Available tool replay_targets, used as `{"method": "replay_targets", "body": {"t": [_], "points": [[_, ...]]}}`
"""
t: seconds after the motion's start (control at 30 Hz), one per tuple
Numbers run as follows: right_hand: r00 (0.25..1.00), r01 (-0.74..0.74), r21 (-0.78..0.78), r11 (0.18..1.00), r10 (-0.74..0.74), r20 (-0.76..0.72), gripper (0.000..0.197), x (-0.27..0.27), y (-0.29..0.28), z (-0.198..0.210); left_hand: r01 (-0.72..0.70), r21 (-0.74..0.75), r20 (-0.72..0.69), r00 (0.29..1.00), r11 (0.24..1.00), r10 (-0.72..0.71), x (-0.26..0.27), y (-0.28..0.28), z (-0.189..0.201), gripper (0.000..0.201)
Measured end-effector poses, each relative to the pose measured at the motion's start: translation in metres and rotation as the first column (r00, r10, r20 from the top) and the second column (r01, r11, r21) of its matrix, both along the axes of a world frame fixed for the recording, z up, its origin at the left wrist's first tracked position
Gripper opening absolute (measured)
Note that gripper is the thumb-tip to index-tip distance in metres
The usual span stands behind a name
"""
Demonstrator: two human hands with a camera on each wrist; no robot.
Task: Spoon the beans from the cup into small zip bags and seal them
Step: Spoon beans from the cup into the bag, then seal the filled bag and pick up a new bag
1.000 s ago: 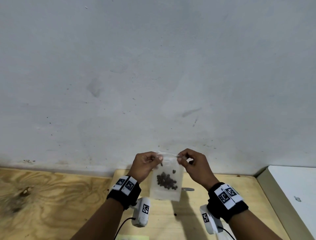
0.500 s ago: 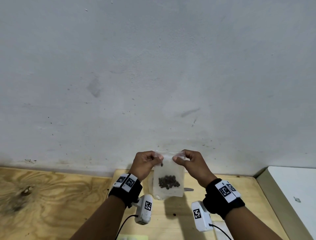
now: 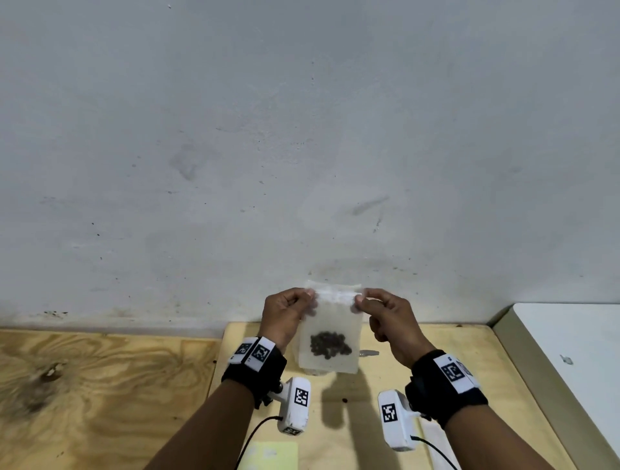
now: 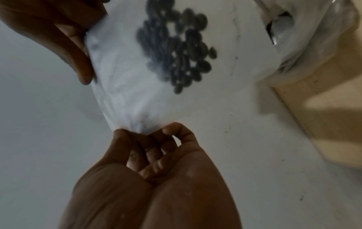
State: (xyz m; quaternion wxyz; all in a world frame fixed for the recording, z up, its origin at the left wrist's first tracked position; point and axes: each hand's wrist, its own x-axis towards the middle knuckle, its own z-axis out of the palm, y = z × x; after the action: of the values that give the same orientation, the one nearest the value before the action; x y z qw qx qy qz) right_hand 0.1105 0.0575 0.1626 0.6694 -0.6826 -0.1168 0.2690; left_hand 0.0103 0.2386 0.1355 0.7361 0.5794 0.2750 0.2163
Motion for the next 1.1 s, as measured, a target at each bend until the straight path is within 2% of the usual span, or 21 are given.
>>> {"method": "replay_targets", "body": {"t": [0.1,0.2,0.27,0.3,0.37,0.4,0.43,0.5,0.53,0.6,0.67,0.73,0.83,0.97,1.03,1.1], "points": [[0.999,-0.029,-0.019,0.999,0.03,0.02,0.028,-0.011,-0.016,-0.008,-0.058,-0.138,-0.045,0.998,0.989,0.052,-0.006,-0.004,-0.006,0.008],[0.969,-0.225,-0.206,0.952,0.241,0.054,0.015,-0.026,-0.03,-0.024,-0.069,-0.271,-0.056,0.997,0.96,0.055,-0.013,-0.01,-0.009,0.009],[0.973,-0.225,-0.234,0.946,0.233,0.005,0.018,-0.034,-0.038,-0.04,-0.025,-0.277,-0.088,0.996,0.96,0.0,-0.019,-0.019,-0.015,0.018],[0.986,-0.163,-0.224,0.961,0.164,-0.017,0.022,-0.038,-0.042,-0.047,0.018,-0.257,-0.101,0.994,0.966,-0.045,-0.023,-0.024,-0.019,0.024],[0.998,-0.011,-0.2,0.98,-0.001,-0.061,0.025,-0.043,-0.052,-0.06,0.131,-0.198,-0.108,0.982,0.971,-0.154,-0.032,-0.038,-0.034,0.05],[0.996,0.021,-0.194,0.981,-0.038,-0.082,0.026,-0.045,-0.057,-0.066,0.179,-0.14,-0.134,0.971,0.974,-0.198,-0.036,-0.045,-0.042,0.06],[0.995,0.009,-0.202,0.979,-0.03,-0.098,0.026,-0.049,-0.065,-0.073,0.213,-0.036,-0.195,0.957,0.976,-0.216,-0.041,-0.055,-0.052,0.06],[0.995,-0.08,-0.281,0.956,0.059,-0.081,0.025,-0.055,-0.08,-0.086,0.293,0.184,-0.362,0.907,0.938,-0.213,-0.053,-0.072,-0.07,0.038],[0.991,-0.136,-0.358,0.924,0.125,-0.054,0.025,-0.058,-0.089,-0.094,0.328,0.218,-0.432,0.877,0.919,-0.21,-0.06,-0.081,-0.082,0.03],[0.961,-0.237,-0.53,0.815,0.278,-0.002,0.025,-0.066,-0.105,-0.113,0.352,0.135,-0.52,0.821,0.926,-0.236,-0.076,-0.1,-0.104,0.025],[0.902,-0.332,-0.662,0.672,0.432,-0.014,0.027,-0.078,-0.117,-0.133,0.339,0.061,-0.591,0.77,0.939,-0.24,-0.092,-0.113,-0.123,0.027],[0.859,-0.372,-0.73,0.573,0.511,-0.037,0.028,-0.092,-0.126,-0.15,0.342,0.033,-0.65,0.721,0.939,-0.239,-0.105,-0.124,-0.141,0.03],[0.837,-0.377,-0.768,0.517,0.545,-0.044,0.029,-0.11,-0.135,-0.168,0.401,0.046,-0.737,0.632,0.915,-0.24,-0.118,-0.139,-0.154,0.029],[0.77,-0.388,-0.82,0.421,0.637,-0.037,0.034,-0.126,-0.14,-0.184,0.463,0.028,-0.819,0.519,0.886,-0.245,-0.127,-0.152,-0.161,0.009],[0.729,-0.397,-0.839,0.372,0.683,-0.042,0.039,-0.127,-0.145,-0.188,0.529,0.039,-0.867,0.44,0.848,-0.235,-0.128,-0.155,-0.164,0.023],[0.728,-0.41,-0.84,0.355,0.682,-0.067,0.041,-0.122,-0.154,-0.188,0.614,0.109,-0.906,0.384,0.781,-0.176,-0.126,-0.157,-0.163,0.034]]}}
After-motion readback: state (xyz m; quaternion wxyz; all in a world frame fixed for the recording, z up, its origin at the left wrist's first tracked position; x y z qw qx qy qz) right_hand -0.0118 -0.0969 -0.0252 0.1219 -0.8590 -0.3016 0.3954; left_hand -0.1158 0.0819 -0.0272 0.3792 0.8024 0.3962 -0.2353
